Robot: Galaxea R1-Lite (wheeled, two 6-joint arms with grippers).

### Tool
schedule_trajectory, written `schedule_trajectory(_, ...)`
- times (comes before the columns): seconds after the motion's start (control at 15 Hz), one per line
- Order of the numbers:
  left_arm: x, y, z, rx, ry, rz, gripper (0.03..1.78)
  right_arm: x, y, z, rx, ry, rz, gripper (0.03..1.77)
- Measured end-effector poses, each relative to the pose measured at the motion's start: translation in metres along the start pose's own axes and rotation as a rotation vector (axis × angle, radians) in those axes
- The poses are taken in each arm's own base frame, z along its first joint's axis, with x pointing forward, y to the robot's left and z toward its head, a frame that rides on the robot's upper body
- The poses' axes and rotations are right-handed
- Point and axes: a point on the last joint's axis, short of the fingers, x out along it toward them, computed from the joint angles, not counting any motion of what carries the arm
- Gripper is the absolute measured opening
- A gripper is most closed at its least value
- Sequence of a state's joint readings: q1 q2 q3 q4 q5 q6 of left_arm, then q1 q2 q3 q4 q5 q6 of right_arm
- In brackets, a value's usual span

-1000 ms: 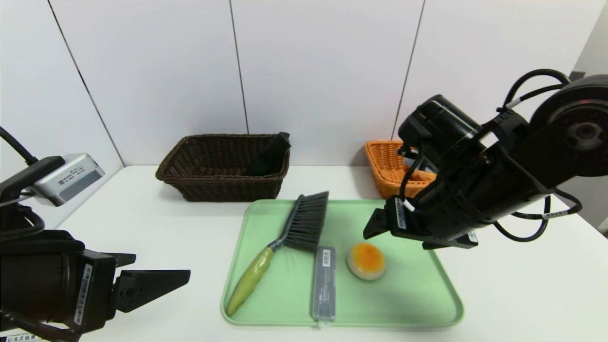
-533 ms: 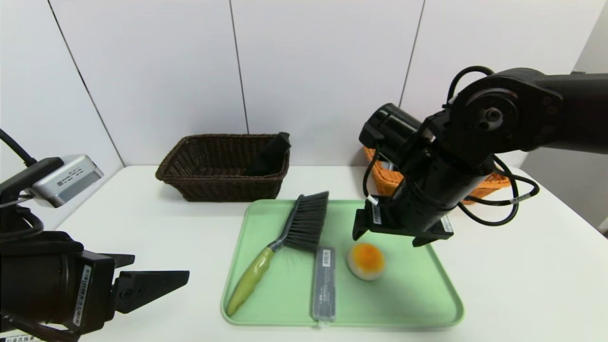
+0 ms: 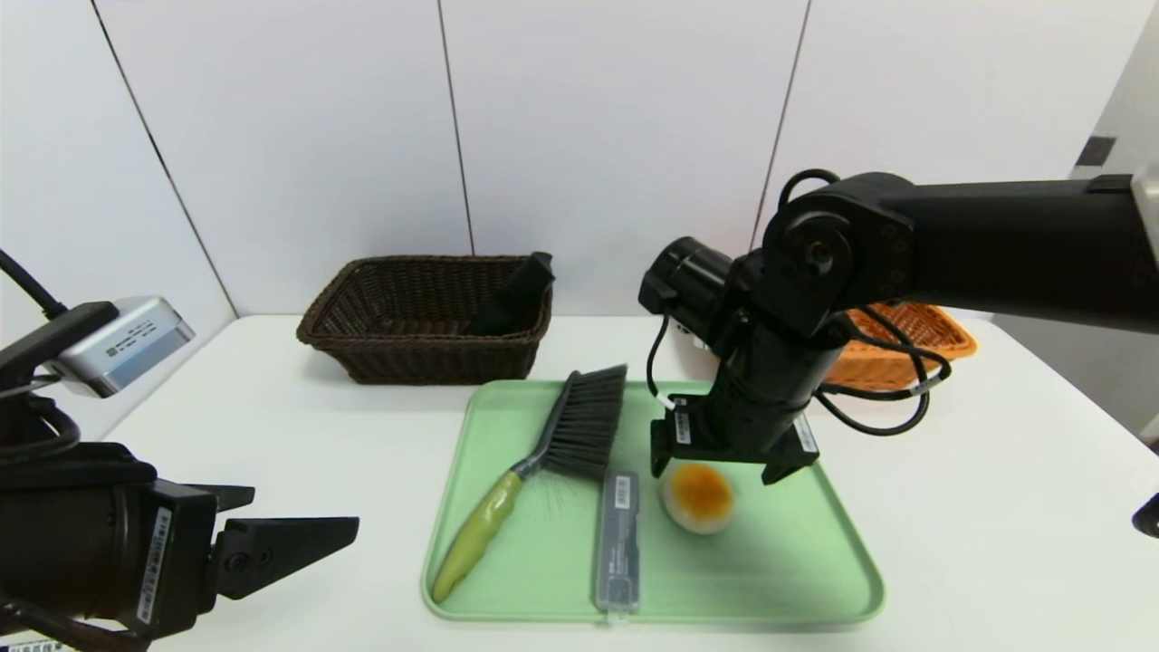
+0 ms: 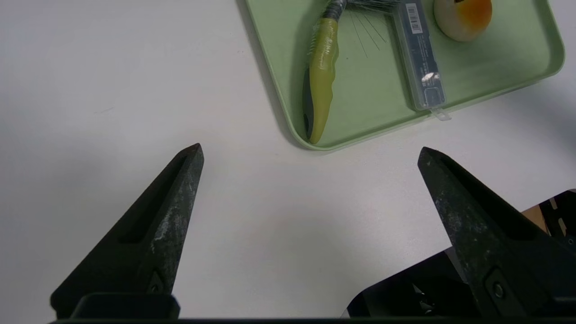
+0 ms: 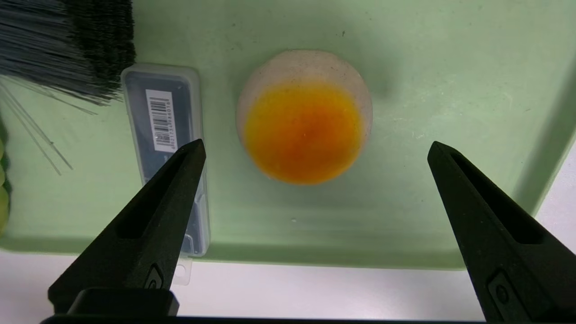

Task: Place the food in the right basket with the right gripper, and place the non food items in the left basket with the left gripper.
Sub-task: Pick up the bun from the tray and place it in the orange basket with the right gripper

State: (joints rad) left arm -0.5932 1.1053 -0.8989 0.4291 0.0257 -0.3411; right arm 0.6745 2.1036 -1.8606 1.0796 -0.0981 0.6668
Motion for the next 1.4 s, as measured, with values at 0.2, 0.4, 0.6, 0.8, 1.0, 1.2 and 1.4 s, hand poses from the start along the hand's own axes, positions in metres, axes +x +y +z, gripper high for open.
schedule_trajectory(0.2, 0.000, 0.000, 0.000, 0.000, -0.001, -0.001, 1.69, 0.008, 0.002, 0.002, 0.001, 0.015, -0.011, 1.71)
schedule_trajectory(0.4, -0.001, 0.000, -0.001, 0.000, -0.001, -0.002, 1.69, 0.014, 0.003, 0.002, 0.006, 0.026, -0.020, 1.71)
schedule_trajectory(0.6, -0.002, 0.000, -0.001, 0.001, -0.004, -0.003, 1.69, 0.016, 0.004, 0.002, 0.007, 0.034, -0.026, 1.71)
schedule_trajectory(0.8, -0.002, 0.000, -0.001, 0.001, -0.006, -0.004, 1.69, 0.017, 0.003, 0.001, 0.010, 0.052, -0.041, 1.57)
schedule_trajectory(1.0, -0.004, 0.000, -0.001, 0.000, -0.010, -0.006, 1.69, 0.020, 0.004, 0.001, 0.020, 0.057, -0.044, 1.10)
schedule_trajectory(1.2, -0.006, 0.001, -0.003, 0.000, -0.005, -0.003, 1.69, 0.023, 0.004, 0.001, 0.021, 0.064, -0.048, 0.79)
schedule_trajectory(1.4, -0.007, 0.002, -0.005, 0.000, -0.005, -0.004, 1.69, 0.023, 0.005, 0.000, 0.020, 0.067, -0.049, 0.06)
